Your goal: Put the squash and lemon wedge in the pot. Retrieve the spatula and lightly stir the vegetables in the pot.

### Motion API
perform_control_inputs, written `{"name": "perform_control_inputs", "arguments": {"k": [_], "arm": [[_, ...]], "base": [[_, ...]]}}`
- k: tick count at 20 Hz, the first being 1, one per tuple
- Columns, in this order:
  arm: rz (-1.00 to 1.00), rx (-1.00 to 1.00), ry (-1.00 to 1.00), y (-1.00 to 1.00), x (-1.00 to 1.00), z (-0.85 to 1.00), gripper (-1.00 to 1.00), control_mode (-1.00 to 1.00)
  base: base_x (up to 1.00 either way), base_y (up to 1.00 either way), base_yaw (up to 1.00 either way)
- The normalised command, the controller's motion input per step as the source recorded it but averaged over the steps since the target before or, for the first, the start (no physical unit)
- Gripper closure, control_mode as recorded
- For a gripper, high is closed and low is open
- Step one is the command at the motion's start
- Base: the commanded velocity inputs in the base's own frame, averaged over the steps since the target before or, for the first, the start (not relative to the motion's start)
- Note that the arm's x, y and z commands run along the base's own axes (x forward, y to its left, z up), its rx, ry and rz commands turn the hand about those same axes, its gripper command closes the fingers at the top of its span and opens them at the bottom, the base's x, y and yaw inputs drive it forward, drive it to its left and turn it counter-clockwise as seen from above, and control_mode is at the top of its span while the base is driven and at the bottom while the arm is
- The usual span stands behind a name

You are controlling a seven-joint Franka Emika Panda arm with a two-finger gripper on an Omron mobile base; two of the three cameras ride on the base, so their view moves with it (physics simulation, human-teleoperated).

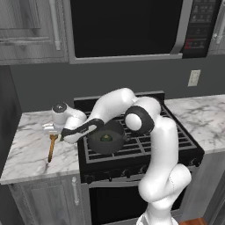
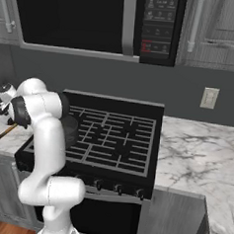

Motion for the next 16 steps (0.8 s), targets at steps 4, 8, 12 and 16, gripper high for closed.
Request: {"name": "perform_control_inputs", "arguments": {"k": [4,8,12,16], "arm": [[0.0,0.0,0.13,0.0,0.14,-0.17,-1.0,-1.0],[0.0,0.0,0.1,0.0,0.12,-0.13,-1.0,-1.0],[0.0,0.0,0.04,0.0,0.1,-0.1,-1.0,-1.0],[0.0,0.0,0.01,0.0,0.13,-0.14,-1.0,-1.0]], "base": [[0.0,0.0,0.0],[0.0,0.0,0.0],[0.0,0.0,0.0],[0.0,0.0,0.0]]}}
